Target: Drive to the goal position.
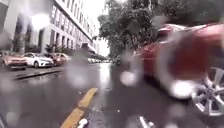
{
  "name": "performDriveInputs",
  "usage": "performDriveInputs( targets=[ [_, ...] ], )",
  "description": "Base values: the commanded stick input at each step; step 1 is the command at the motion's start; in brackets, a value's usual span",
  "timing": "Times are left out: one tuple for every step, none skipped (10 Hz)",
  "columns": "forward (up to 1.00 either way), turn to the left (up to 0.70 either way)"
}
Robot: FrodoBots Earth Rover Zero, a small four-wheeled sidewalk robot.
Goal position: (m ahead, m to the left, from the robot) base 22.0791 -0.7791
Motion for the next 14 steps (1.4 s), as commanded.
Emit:
performDriveInputs(
  targets=[
    [0.70,-0.12],
    [0.70,-0.05],
    [0.70,0.00],
    [0.70,0.00],
    [0.70,0.00],
    [0.70,0.00],
    [0.70,0.00],
    [0.70,0.00],
    [0.70,0.00],
    [0.70,0.00],
    [0.70,0.00],
    [0.70,0.00],
    [0.70,0.00],
    [0.70,0.00]
  ],
)
